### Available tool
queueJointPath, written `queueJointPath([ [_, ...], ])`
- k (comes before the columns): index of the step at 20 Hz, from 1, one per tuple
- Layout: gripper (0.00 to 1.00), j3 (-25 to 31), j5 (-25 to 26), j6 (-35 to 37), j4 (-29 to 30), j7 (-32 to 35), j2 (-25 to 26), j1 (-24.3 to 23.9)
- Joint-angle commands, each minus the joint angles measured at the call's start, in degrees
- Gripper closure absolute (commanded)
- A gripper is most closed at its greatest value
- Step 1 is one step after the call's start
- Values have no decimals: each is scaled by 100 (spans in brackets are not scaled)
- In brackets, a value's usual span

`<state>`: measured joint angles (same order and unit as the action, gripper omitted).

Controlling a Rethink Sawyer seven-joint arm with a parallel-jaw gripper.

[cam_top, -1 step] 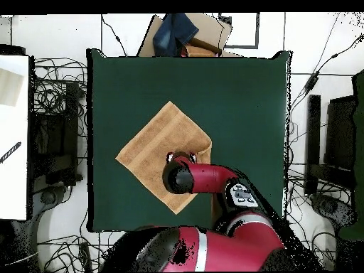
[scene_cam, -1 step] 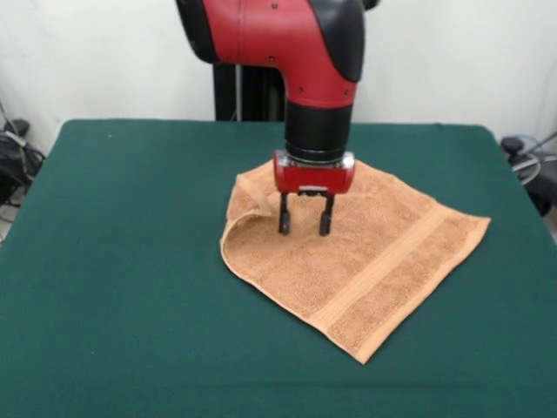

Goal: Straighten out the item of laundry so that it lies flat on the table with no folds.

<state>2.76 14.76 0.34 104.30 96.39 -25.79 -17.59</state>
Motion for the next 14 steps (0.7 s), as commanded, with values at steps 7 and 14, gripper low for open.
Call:
queueJointPath([
  [7, 0, 188, 36, 675, -292, 446, -40, -222],
  [14, 0, 263, 218, 522, -379, 306, 176, -403],
])
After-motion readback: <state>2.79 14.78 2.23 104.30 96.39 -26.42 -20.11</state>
